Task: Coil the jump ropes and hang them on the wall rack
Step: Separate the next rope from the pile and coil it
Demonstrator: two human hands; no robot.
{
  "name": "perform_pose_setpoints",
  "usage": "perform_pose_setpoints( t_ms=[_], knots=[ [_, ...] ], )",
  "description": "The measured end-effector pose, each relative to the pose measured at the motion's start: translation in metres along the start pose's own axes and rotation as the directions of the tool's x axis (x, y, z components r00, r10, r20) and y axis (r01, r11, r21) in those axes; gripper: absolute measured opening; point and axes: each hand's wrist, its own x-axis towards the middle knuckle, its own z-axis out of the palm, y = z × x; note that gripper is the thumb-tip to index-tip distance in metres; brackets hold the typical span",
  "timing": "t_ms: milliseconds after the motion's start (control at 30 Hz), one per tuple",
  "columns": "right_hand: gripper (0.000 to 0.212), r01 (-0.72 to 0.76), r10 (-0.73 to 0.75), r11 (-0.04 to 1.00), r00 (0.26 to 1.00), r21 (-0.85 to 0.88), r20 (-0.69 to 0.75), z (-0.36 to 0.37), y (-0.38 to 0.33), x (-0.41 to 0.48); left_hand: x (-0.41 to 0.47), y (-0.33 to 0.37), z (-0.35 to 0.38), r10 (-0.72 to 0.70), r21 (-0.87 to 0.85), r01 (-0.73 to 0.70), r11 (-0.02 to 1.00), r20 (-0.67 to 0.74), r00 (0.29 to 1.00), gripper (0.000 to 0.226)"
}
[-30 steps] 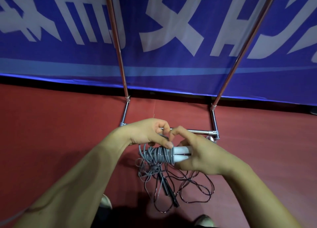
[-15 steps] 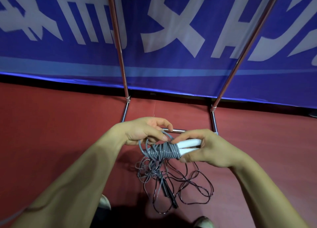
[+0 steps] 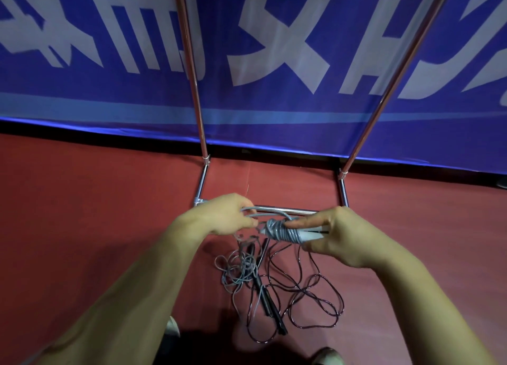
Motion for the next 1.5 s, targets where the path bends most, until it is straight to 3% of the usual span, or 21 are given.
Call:
perform_pose_setpoints(
  t_ms=[100,167,233,300,367,400,467,500,533,600,700,767,833,900,933,1000,1067,1233,1367,1433,1500],
  knots=[
    [0.053,0.006,-0.006,1.0,1.0,-0.003,-0.021,0.003,0.002,0.003,0.005,-0.01,0.007,-0.174,0.009,0.174,0.985,0.065,0.983,0.037],
    [0.053,-0.008,0.001,0.985,0.999,0.17,0.045,0.002,-0.002,0.002,0.011,-0.014,0.01,-0.17,-0.04,0.169,0.985,-0.047,0.984,0.033],
    [0.05,-0.028,-0.013,0.935,0.993,0.354,0.114,-0.002,-0.003,-0.002,0.013,-0.01,0.008,-0.03,-0.198,-0.017,0.98,-0.234,0.972,0.013],
    [0.05,-0.032,-0.072,0.833,0.984,0.552,0.165,-0.006,-0.003,-0.004,0.014,0.003,0.005,0.094,-0.438,-0.234,0.868,-0.317,0.944,0.015],
    [0.054,-0.01,-0.198,0.638,0.964,0.77,0.176,-0.005,-0.002,-0.004,0.014,0.016,0.011,0.161,-0.624,-0.25,0.74,-0.196,0.967,0.012],
    [0.056,0.003,-0.258,0.524,0.954,0.852,0.155,-0.002,-0.002,-0.003,0.015,0.02,0.017,0.177,-0.638,-0.201,0.744,-0.102,0.979,0.013],
    [0.057,0.043,-0.315,0.367,0.946,0.929,0.081,0.003,-0.006,0.0,0.018,0.024,0.038,0.137,-0.472,-0.082,0.878,0.082,0.987,0.015],
    [0.056,0.064,-0.293,0.345,0.955,0.936,0.042,0.006,-0.008,0.002,0.02,0.026,0.048,0.11,-0.363,-0.044,0.931,0.163,0.981,0.023],
    [0.057,0.079,-0.228,0.365,0.974,0.928,0.006,0.007,-0.011,0.005,0.014,0.035,0.055,0.071,-0.256,-0.006,0.967,0.246,0.967,0.03],
    [0.054,0.088,-0.014,0.499,0.996,0.862,-0.093,0.01,-0.011,0.013,0.008,0.048,0.065,0.017,-0.148,0.036,0.988,0.341,0.94,0.036],
    [0.047,0.099,0.156,0.625,0.956,0.775,-0.248,0.013,-0.008,0.022,0.007,0.049,0.067,0.025,-0.198,0.036,0.98,0.3,0.954,0.015],
    [0.045,0.105,0.21,0.615,0.934,0.781,-0.291,0.013,-0.007,0.025,0.008,0.043,0.062,-0.009,-0.286,0.049,0.957,0.139,0.99,0.042],
    [0.045,0.112,0.212,0.565,0.938,0.818,-0.275,0.013,-0.008,0.026,0.01,0.043,0.056,0.016,-0.337,-0.036,0.941,-0.063,0.998,0.063],
    [0.046,0.111,0.187,0.479,0.957,0.871,-0.224,0.015,-0.011,0.028,0.008,0.05,0.049,0.101,-0.273,-0.173,0.946,-0.259,0.961,0.068],
    [0.046,0.103,0.176,0.431,0.965,0.897,-0.196,0.015,-0.013,0.028,0.011,0.051,0.048,0.128,-0.321,-0.229,0.919,-0.306,0.943,0.069],
    [0.046,0.094,0.159,0.356,0.974,0.93,-0.159,0.015,-0.016,0.028,0.012,0.055,0.047,0.116,-0.518,-0.244,0.82,-0.267,0.957,0.06],
    [0.047,0.114,0.123,0.356,0.978,0.928,-0.167,0.012,-0.017,0.027,0.013,0.058,0.05,0.146,-0.598,-0.243,0.764,-0.207,0.967,0.05],
    [0.037,0.18,0.119,0.747,0.911,0.64,-0.395,0.01,-0.008,0.023,0.006,0.071,0.047,0.113,-0.72,-0.114,0.684,-0.05,0.992,0.031],
    [0.034,0.15,0.109,0.915,0.802,0.374,-0.588,0.027,-0.004,0.03,0.004,0.074,0.048,-0.008,-0.74,0.056,0.67,0.067,0.998,0.035],
    [0.033,0.041,0.142,0.964,0.755,0.262,-0.64,0.03,0.002,0.032,0.003,0.074,0.047,-0.032,-0.615,0.042,0.787,0.027,0.999,0.035],
    [0.033,-0.04,0.148,0.983,0.757,0.181,-0.636,0.033,0.008,0.033,-0.002,0.075,0.04,0.022,-0.222,-0.042,0.974,-0.095,0.995,0.035]
  ],
)
